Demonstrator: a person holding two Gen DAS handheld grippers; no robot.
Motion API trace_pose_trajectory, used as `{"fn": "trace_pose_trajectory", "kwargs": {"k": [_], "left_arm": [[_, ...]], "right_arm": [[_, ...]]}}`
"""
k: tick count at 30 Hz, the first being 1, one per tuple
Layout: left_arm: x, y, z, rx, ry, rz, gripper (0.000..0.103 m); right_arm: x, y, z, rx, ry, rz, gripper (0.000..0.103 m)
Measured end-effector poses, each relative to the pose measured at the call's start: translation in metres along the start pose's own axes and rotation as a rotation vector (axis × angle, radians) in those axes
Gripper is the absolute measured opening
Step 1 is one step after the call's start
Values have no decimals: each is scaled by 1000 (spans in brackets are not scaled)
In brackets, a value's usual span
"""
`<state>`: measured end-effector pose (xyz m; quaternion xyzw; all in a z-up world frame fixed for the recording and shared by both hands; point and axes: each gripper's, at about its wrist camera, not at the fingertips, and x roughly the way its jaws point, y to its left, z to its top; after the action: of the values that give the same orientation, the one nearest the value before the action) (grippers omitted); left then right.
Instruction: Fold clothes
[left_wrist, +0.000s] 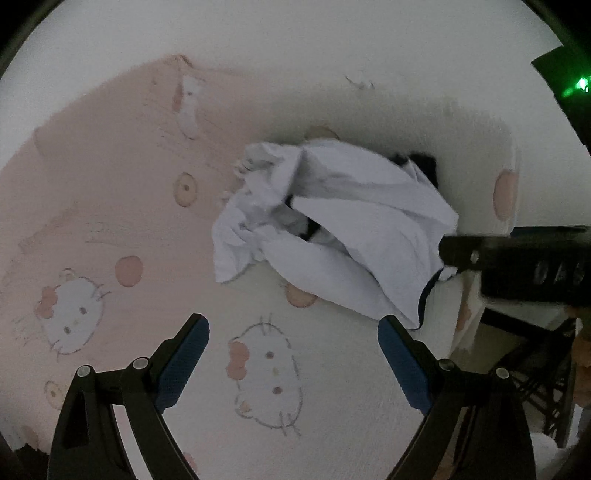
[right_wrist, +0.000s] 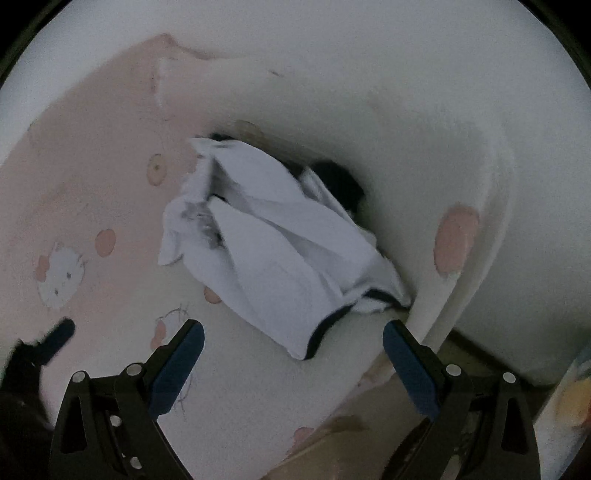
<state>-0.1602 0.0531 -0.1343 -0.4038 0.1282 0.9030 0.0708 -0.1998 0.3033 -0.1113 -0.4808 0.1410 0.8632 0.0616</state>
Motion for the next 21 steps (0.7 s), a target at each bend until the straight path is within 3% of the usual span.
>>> {"fn": "trace_pose_trajectory", "kwargs": {"k": [8,15,21], "left_arm": [[46,-33,-10,41,21,-79,93],[88,-48,-23,-61,81,-223,93],[111,-66,-32,-83,115,-263,93]], "right_arm": [[31,-51,-6,188,-6,232,97],[83,-92,-35,402,26,510,97],[104,-104,-54,469,40,545,97]]}}
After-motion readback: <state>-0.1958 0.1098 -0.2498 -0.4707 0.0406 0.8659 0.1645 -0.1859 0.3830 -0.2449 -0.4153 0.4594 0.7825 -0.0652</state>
